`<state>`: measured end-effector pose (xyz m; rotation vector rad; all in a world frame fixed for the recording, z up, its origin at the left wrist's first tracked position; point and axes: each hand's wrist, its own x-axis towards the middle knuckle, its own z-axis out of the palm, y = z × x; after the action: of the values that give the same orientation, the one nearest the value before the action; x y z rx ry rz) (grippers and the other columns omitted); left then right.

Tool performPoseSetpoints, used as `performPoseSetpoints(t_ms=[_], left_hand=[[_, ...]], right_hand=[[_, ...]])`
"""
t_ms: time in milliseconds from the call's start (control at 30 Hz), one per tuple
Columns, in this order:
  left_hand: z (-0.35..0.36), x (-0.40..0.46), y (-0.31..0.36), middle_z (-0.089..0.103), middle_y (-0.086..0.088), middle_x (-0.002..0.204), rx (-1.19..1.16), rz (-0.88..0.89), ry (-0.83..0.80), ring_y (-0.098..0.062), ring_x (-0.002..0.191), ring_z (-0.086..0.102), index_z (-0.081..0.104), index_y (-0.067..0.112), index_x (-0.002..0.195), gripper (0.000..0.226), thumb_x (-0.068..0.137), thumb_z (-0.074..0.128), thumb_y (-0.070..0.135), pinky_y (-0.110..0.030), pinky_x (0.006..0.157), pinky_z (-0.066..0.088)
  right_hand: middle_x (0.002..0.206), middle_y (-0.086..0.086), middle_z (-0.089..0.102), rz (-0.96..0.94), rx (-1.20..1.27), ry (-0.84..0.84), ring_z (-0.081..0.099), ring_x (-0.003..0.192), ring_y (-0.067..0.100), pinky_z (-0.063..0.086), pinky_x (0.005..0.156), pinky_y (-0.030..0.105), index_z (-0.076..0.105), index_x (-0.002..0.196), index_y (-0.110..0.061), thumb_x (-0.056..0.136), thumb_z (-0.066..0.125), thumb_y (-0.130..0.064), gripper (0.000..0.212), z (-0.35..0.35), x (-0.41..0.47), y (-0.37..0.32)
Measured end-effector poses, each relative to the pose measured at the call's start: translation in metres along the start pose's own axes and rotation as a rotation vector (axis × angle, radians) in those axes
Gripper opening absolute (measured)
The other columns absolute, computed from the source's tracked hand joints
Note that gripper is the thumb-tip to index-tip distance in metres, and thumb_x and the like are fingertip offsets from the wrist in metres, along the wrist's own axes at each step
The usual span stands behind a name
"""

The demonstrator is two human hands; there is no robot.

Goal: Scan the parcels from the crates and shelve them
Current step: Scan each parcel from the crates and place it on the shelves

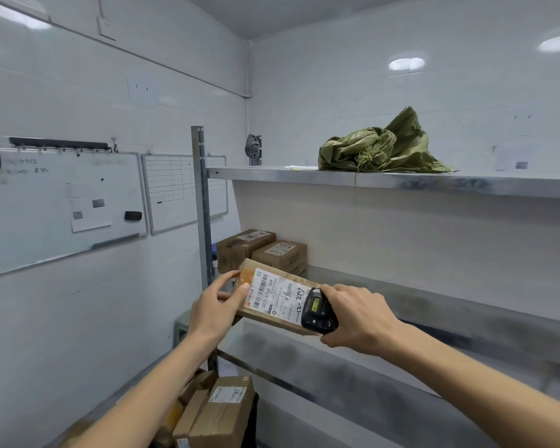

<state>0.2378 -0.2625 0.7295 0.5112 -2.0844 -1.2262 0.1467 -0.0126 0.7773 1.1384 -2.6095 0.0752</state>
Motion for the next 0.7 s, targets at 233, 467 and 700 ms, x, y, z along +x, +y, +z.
performPoseSetpoints(t_ms=[233, 467, 700], left_hand=[[0.0, -0.001, 0.011, 0.067, 0.005, 0.1, 0.038, 0.012, -0.009, -0.013, 0.097, 0.063, 0.053, 0.037, 0.138, 0.046, 0.095, 0.062, 0.048, -0.035, 0.086, 0.052], [-0.001, 0.001, 0.008, 0.069, 0.006, 0.103, 0.043, -0.012, -0.018, -0.019, 0.102, 0.067, 0.053, 0.041, 0.137, 0.047, 0.092, 0.063, 0.052, -0.05, 0.093, 0.057], [-0.004, 0.001, 0.003, 0.071, 0.007, 0.098, 0.028, -0.015, -0.028, -0.015, 0.096, 0.069, 0.053, 0.04, 0.136, 0.046, 0.093, 0.063, 0.05, -0.048, 0.09, 0.059]], right_hand=[[0.107, -0.004, 0.064, -0.013, -0.124, -0.006, 0.065, 0.096, 0.027, 0.043, 0.066, 0.034, 0.054, 0.115, -0.023, 0.072, 0.075, -0.039, 0.05, -0.011, 0.001, -0.001], [0.109, -0.004, 0.064, -0.021, -0.17, -0.009, 0.065, 0.098, 0.027, 0.04, 0.066, 0.033, 0.054, 0.116, -0.023, 0.073, 0.077, -0.037, 0.051, -0.014, 0.001, -0.003], [0.11, -0.004, 0.064, -0.023, -0.198, 0.008, 0.065, 0.099, 0.027, 0.041, 0.066, 0.034, 0.053, 0.117, -0.024, 0.072, 0.077, -0.036, 0.052, -0.014, 0.005, -0.005]])
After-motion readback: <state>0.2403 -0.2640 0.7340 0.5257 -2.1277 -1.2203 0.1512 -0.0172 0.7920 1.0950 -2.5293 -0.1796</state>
